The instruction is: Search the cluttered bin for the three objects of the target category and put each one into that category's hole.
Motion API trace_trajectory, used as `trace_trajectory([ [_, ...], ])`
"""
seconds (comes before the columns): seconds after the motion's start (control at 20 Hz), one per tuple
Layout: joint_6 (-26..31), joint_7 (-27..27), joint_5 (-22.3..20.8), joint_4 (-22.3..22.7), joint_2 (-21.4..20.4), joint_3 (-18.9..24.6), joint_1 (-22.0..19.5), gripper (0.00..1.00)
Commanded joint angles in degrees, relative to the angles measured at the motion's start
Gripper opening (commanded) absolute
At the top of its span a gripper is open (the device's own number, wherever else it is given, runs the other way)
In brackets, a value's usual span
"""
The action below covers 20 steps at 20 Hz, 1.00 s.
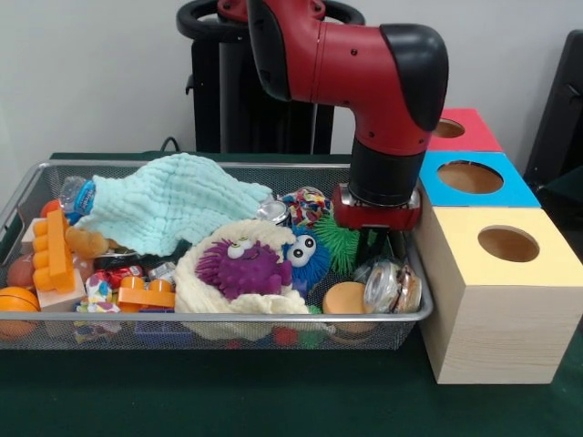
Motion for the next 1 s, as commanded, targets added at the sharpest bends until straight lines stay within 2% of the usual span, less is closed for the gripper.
trace_trajectory([
  [0.05,11.25,12.37,3.14,-3.99,-2.31,-0.62,2.37,0.00],
  [0.25,15.90,13.57,3.55,-4.60,-3.30,-2.45,4.09,0.00],
  [0.35,16.29,13.43,3.78,-4.17,-3.69,-2.26,3.82,0.00],
  [0.85,11.55,10.38,5.18,1.59,-5.67,1.70,-0.71,0.00],
  [0.95,6.57,9.21,4.90,0.89,-2.53,3.45,-2.55,0.00],
  [1.0,2.62,7.80,4.22,-1.30,1.65,5.09,-4.21,0.00],
])
